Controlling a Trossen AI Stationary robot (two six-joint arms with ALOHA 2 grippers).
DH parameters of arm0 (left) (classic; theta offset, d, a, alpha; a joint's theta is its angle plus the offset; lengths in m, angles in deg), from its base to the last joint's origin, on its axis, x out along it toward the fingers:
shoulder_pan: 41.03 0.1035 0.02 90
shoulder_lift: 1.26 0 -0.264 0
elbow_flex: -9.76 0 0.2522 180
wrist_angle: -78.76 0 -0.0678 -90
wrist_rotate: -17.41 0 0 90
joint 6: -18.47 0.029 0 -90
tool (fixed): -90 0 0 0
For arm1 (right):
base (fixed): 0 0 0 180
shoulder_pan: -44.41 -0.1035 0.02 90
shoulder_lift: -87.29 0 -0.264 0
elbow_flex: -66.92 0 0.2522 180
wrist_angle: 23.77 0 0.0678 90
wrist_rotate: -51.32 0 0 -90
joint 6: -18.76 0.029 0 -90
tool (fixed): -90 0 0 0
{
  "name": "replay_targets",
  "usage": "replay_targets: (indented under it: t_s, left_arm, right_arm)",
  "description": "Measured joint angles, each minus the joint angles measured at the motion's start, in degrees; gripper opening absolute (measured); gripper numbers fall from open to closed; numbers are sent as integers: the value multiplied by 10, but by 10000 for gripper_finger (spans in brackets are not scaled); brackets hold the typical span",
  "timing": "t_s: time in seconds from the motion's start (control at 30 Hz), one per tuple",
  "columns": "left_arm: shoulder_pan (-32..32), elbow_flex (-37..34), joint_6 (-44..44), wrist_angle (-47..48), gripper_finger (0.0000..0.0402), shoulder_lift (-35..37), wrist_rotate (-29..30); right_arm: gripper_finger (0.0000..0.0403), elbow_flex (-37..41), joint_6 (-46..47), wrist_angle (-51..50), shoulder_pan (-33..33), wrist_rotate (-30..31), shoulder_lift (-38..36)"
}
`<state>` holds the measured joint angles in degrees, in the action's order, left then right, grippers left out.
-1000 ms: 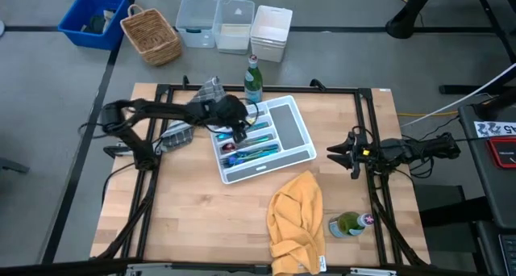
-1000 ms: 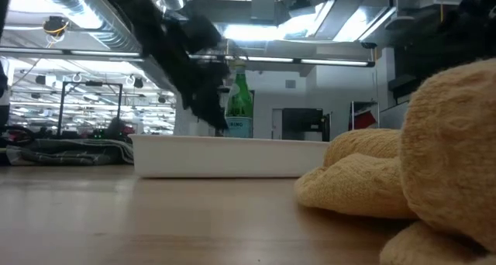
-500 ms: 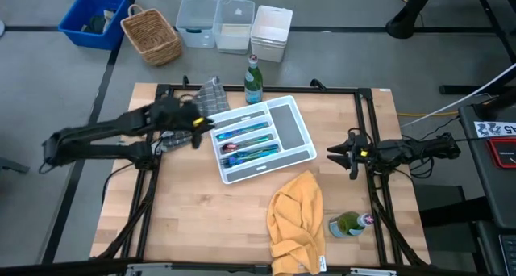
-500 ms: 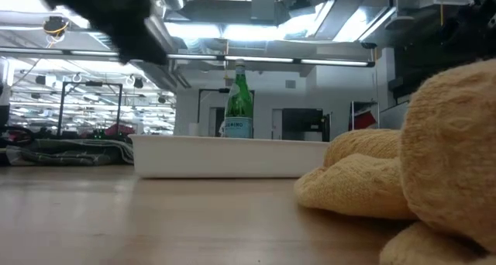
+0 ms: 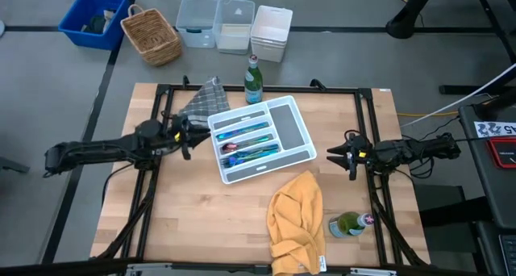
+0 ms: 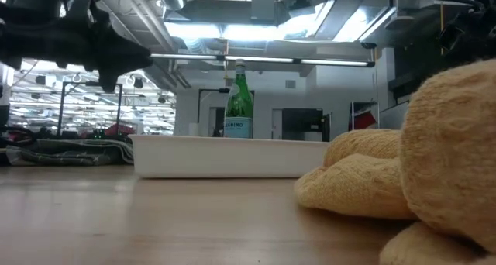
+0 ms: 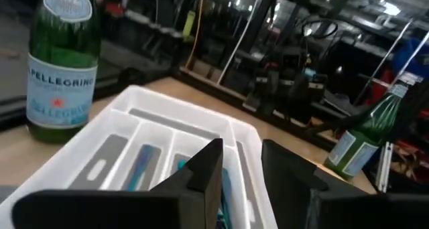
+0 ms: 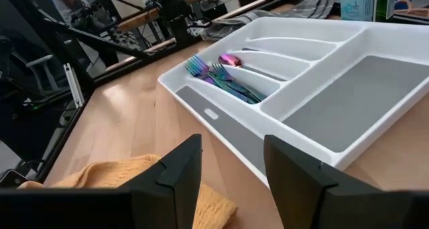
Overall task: Sort silverware
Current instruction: Return to Home Position
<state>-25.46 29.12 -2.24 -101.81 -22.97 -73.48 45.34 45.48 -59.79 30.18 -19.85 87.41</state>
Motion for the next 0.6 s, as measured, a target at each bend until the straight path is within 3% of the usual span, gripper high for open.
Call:
replay_targets:
  t_s: [0.27,0.43,0.6]
  left_arm:
    - [0,-50,60,-93,94,17,1]
    - [0,-51,91,-77,95,62,-4]
    - [0,-51,106,-1,95,120,-4]
  right_arm:
    - [163,0,0,-1,0,0,0]
    - [163,0,0,-1,0,-1,0]
    - [163,0,0,-2,0,-1,0]
